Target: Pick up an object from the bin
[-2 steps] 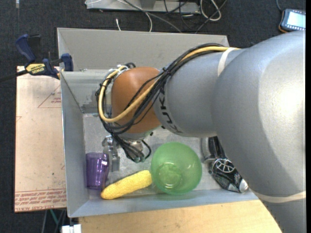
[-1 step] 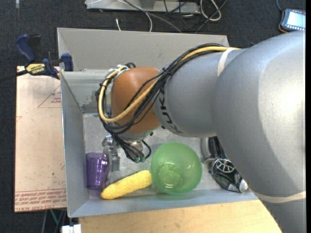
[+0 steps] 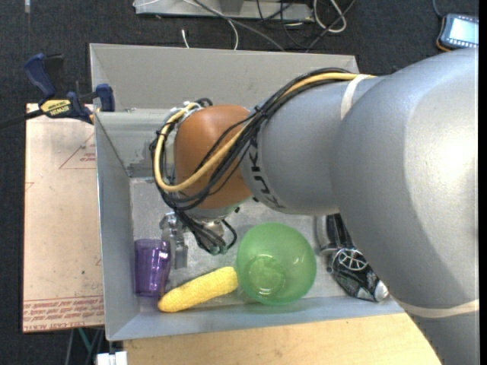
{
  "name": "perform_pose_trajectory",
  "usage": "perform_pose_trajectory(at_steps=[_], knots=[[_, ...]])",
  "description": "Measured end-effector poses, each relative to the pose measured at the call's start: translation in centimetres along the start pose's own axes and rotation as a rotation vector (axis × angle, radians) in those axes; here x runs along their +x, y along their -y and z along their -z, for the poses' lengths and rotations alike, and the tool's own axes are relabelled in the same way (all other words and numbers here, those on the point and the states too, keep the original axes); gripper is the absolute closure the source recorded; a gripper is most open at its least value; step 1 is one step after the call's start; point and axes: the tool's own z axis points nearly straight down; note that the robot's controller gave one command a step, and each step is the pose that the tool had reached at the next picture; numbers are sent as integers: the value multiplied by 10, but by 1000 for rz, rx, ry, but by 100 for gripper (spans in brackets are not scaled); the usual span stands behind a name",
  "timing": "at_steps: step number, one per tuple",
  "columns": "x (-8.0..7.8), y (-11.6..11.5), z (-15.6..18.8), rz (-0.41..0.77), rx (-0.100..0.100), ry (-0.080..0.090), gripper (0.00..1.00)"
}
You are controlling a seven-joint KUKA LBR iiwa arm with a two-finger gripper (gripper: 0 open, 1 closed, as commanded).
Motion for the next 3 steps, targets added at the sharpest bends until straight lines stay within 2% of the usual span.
perform_pose_trajectory(at_steps=[1,2,3], knots=[[-9,32,33,238,-1,4,100],[-9,32,33,239,-1,4,100],[13,-4,-1,246,-4,6,100]])
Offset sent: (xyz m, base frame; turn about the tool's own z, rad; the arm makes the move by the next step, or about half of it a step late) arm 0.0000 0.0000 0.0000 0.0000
